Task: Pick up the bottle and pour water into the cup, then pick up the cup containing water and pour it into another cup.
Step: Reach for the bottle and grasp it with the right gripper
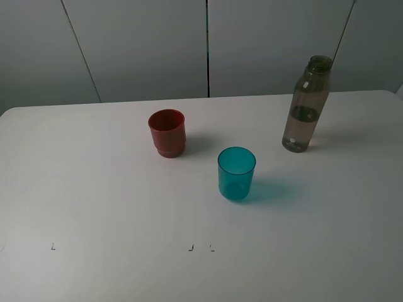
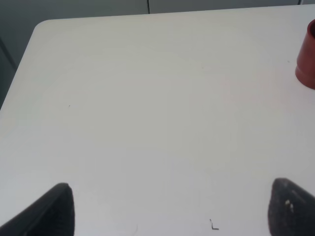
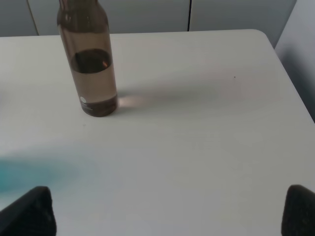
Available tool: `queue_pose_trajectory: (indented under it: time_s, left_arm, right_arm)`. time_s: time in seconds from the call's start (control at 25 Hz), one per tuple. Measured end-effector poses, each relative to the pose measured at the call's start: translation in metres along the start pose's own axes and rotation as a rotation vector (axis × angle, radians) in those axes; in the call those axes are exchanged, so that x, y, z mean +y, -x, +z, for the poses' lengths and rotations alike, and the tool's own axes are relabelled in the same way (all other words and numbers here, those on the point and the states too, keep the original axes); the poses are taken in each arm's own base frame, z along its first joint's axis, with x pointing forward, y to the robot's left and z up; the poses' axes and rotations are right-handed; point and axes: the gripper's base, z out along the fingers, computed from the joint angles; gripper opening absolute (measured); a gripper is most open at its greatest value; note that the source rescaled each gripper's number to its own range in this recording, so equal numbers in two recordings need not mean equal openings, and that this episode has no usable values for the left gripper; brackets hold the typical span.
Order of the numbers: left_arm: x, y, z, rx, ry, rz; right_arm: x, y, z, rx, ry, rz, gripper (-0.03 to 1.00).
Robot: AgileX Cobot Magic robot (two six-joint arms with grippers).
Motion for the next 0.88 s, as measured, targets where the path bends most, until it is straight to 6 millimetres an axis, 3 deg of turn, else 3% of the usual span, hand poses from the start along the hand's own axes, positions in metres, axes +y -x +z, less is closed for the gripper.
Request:
queue_pose_trajectory:
  time_s: [0.88]
  left_arm:
    - [0.0,0.0,0.0,0.0,0.0,0.007]
  right_arm:
    - [0.0,0.0,0.0,0.0,0.0,0.0,1.0]
